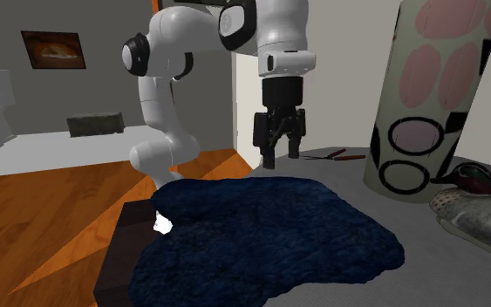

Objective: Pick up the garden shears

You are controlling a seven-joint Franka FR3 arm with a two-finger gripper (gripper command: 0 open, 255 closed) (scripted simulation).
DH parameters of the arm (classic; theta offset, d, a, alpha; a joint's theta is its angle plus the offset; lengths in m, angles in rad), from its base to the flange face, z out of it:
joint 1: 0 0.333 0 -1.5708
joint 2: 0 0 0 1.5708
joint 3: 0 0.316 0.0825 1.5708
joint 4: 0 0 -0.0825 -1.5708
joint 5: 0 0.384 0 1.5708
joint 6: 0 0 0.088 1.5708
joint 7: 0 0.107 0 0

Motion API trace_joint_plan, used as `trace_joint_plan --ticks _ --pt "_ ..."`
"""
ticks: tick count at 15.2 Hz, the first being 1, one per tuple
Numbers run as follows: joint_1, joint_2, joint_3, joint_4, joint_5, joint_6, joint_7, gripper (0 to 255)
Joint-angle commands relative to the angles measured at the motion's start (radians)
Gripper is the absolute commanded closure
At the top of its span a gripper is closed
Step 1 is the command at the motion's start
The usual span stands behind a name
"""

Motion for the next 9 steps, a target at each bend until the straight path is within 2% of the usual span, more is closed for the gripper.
trace_joint_plan --ticks 1,9 --pt "0.018 0.037 0.020 0.039 -0.003 0.026 -0.012 0" --pt "0.096 0.187 0.112 0.241 -0.064 0.038 -0.044 0"
